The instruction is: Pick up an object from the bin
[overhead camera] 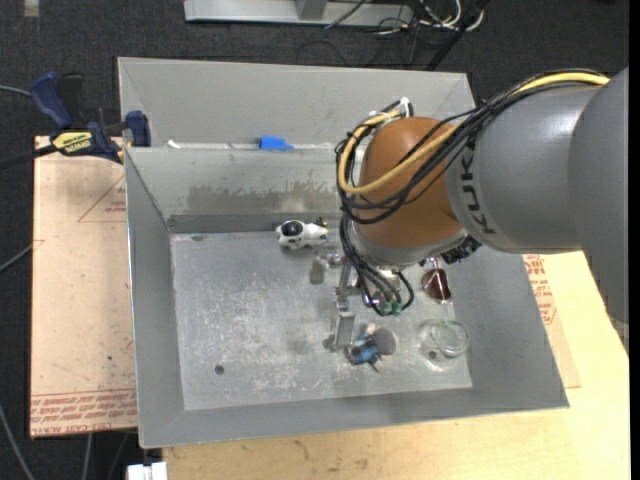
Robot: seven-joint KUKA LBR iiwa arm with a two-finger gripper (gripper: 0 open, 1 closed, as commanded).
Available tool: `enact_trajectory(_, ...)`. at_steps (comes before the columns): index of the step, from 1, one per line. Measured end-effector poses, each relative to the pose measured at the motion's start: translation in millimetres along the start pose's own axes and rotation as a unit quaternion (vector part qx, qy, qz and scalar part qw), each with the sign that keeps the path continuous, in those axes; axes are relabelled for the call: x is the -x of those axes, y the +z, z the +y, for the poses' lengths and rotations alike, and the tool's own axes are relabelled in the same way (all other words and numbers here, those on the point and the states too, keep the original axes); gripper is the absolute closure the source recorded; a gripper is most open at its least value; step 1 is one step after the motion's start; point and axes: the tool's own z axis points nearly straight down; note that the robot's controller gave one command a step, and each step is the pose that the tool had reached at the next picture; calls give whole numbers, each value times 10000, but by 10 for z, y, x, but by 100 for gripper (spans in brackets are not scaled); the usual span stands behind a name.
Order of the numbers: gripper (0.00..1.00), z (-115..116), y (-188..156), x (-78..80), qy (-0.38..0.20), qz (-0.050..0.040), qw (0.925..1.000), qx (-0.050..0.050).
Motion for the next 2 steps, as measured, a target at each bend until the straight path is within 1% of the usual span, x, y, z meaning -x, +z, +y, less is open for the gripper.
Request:
enact_trajectory(1, 0, -4, -43, 20, 11, -38, 10000, 3)
enact_trajectory(2, 0, -385, 438, -102, -1175, -69, 9930, 1)
